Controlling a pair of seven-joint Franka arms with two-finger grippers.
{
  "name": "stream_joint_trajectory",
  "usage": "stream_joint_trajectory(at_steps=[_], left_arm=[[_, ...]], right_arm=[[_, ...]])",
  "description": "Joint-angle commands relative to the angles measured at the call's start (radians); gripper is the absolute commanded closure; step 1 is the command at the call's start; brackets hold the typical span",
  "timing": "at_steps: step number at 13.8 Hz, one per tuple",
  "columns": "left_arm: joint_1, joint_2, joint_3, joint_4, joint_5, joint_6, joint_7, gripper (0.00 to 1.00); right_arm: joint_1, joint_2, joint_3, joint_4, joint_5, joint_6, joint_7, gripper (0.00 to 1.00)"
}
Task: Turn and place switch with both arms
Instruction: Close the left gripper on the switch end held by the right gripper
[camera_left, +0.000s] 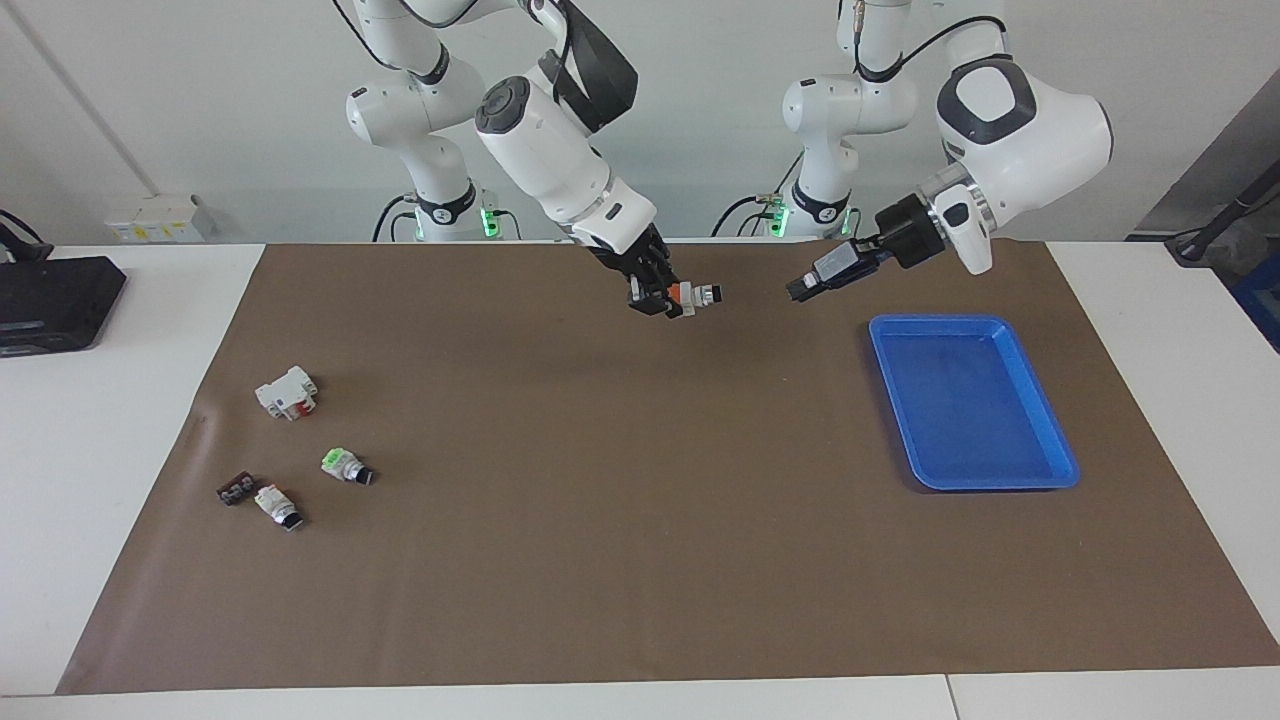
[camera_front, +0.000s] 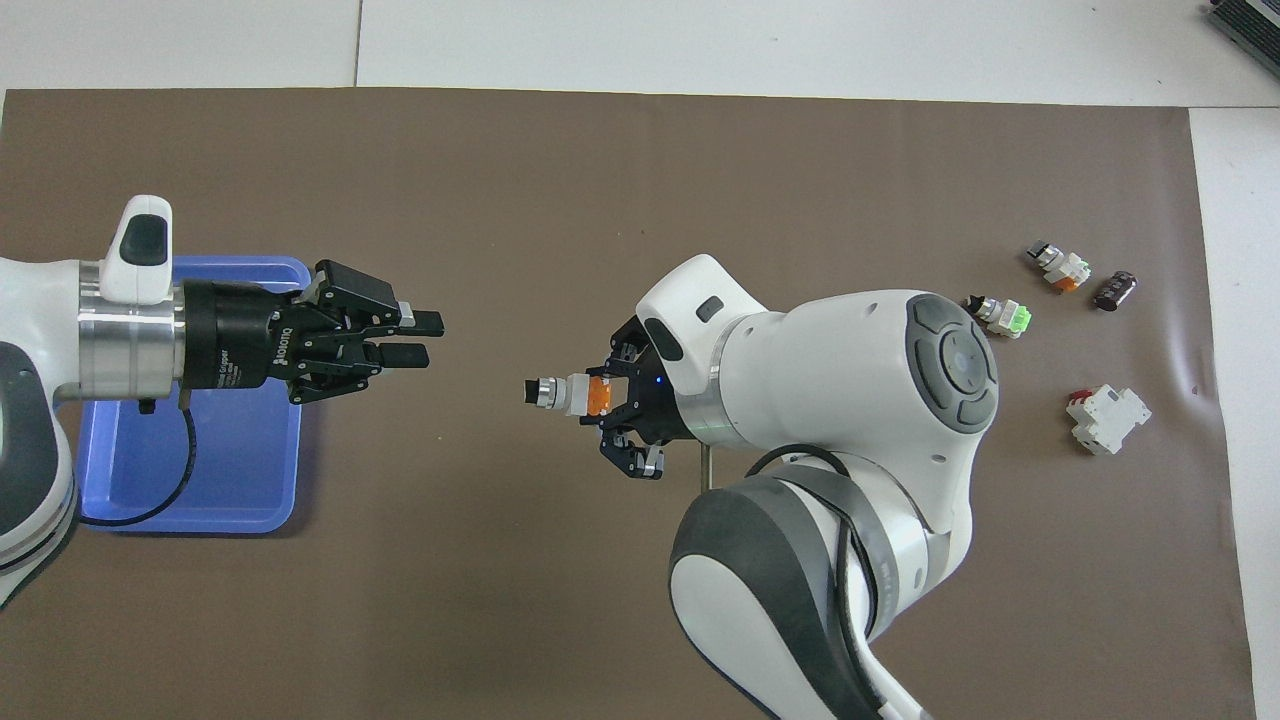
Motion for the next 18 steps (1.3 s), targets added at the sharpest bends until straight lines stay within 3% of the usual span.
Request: stream_joint_trajectory(at_steps=[1,3,5,8,10,14,18], left_arm=[[-0.021,-0.029,0.009,-0.073,-0.034,0.021,0.063,0.59],[-0.01,-0.066,0.011,-0.148,-0.064,-0.009,0.157,0.59],[0.031,-0.083,0.023,-0.16,-0.067,-0.101,0.199,0.6],[0.033,-0.083,0.023,-0.163,-0.087,-0.103,0.199,0.62],[0.022,-0.084,0.018,-0.168,-0.122,-0.091,0.201,0.68],[-0.084,-0.089,0.017,-0.192,-0.199,0.047,0.199,0.68],[-0.108,-0.078,0.017,-0.194,-0.207,0.098,0.198,0.68]], right_arm=[[0.009,-0.004,0.003,-0.009,-0.026,0.038,0.053,1.0],[0.034,-0.001,0.003,-0.011,-0.04,0.061,0.073,1.0],[0.034,-0.001,0.003,-0.011,-0.044,0.061,0.075,1.0],[0.032,-0.001,0.003,-0.011,-0.044,0.061,0.075,1.0],[0.034,-0.001,0.002,-0.011,-0.044,0.064,0.075,1.0],[0.036,0.0,0.003,-0.006,-0.044,0.067,0.087,1.0],[0.042,0.0,0.003,-0.005,-0.046,0.069,0.099,1.0]])
